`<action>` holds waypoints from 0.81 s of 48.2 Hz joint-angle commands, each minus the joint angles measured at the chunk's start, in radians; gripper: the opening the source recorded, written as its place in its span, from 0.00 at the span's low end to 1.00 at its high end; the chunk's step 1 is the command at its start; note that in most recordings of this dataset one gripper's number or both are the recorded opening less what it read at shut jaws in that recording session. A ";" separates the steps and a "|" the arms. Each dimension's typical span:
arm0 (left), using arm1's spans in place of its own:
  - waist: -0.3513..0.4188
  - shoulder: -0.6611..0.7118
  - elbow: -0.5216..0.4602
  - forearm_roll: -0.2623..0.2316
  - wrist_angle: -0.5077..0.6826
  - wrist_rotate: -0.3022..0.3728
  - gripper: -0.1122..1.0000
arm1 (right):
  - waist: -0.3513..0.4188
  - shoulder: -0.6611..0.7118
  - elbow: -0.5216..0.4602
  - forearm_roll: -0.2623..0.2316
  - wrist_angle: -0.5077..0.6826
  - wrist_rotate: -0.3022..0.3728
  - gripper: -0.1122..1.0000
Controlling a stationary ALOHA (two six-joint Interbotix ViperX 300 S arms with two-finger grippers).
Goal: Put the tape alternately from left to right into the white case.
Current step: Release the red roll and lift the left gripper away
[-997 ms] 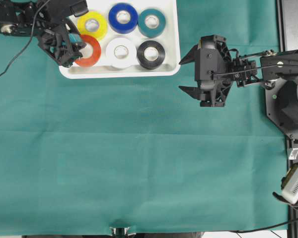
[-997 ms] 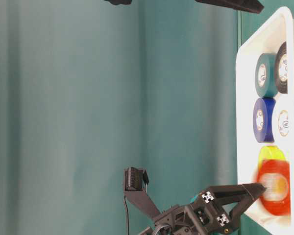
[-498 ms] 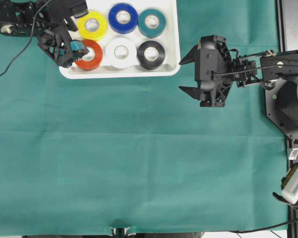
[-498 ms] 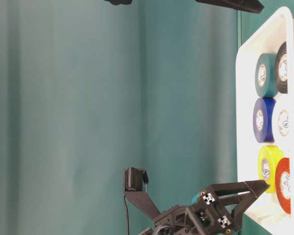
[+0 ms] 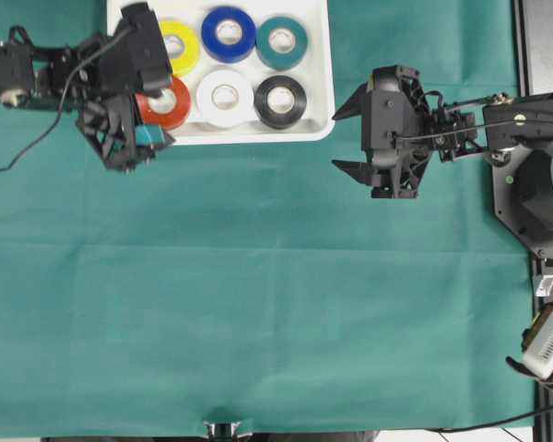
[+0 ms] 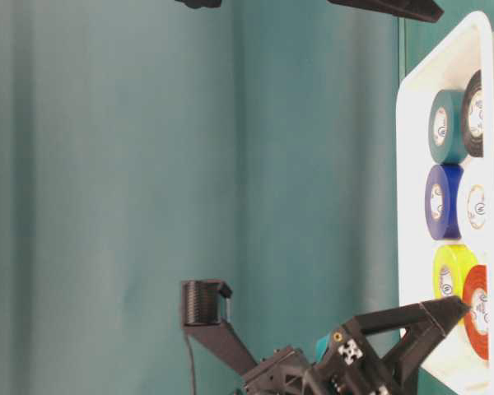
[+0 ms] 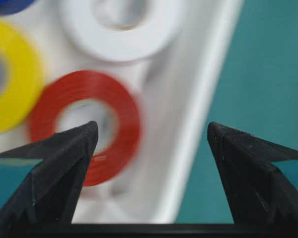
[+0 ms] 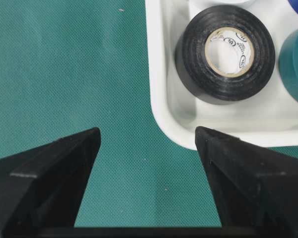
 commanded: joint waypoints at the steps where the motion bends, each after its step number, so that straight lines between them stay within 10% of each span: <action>1: -0.041 -0.028 -0.008 -0.002 -0.026 0.000 0.93 | 0.002 -0.014 -0.011 -0.002 -0.011 0.000 0.93; 39: -0.176 0.014 -0.005 0.000 -0.109 0.014 0.93 | 0.008 -0.015 0.025 -0.002 -0.135 0.002 0.93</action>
